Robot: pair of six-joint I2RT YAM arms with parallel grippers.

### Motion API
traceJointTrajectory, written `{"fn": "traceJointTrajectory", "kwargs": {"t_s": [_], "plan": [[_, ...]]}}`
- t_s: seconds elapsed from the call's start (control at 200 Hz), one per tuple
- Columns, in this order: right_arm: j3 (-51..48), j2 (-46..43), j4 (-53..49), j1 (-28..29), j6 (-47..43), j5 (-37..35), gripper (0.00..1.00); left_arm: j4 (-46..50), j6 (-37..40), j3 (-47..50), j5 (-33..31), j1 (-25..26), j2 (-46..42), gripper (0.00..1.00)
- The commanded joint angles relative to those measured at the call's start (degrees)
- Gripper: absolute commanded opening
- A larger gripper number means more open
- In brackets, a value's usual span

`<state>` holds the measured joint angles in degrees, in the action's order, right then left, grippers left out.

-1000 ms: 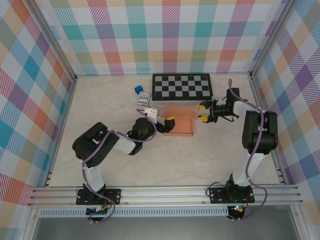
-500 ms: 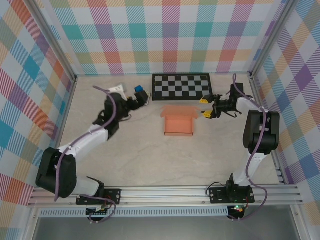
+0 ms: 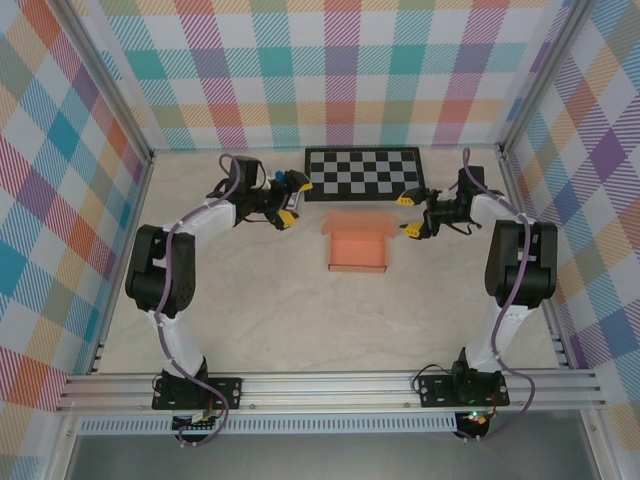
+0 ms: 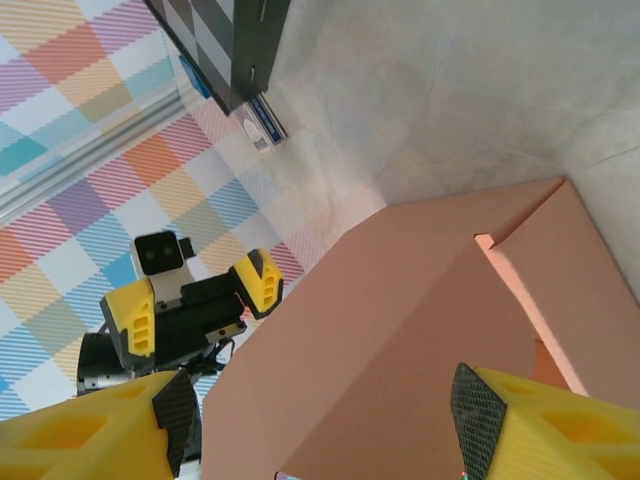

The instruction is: Fold the paper box

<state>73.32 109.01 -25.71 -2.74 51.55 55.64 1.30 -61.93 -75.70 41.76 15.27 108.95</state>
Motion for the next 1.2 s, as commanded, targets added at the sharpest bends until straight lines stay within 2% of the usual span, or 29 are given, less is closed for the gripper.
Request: {"fn": "traceJointTrajectory", "kwargs": {"t_s": [0.0,0.125,0.26,0.545,0.655,0.82,1.195], "plan": [[-1.12,0.81,0.99,1.45,1.81,1.79,0.71,-8.2,-11.55,0.46,6.96,2.06,0.04,1.0],[-1.38,0.67,2.61,2.19,3.52,2.06,0.71,-10.64,-13.98,1.56,7.81,3.38,0.92,1.0],[-0.64,0.94,3.0,2.82,4.88,1.56,0.71,-18.42,-19.72,1.62,8.6,4.61,2.71,1.0],[-2.14,-0.53,4.39,3.97,6.78,0.83,0.71,-18.52,-20.25,4.25,9.75,6.0,2.35,1.0],[-3.14,-1.33,3.92,3.98,6.14,0.2,0.71,-16.32,-19.49,4.87,11.09,5.36,1.72,1.0],[-3.12,-1.87,2.47,3.96,4.8,-0.59,0.71,-6.25,-12.36,3.04,10.7,3.42,-0.11,1.0],[-3.53,-2.9,1.27,3.97,4.07,0.18,0.72,-4.92,-12.2,2.55,10.94,4.07,-0.66,1.0]]}}
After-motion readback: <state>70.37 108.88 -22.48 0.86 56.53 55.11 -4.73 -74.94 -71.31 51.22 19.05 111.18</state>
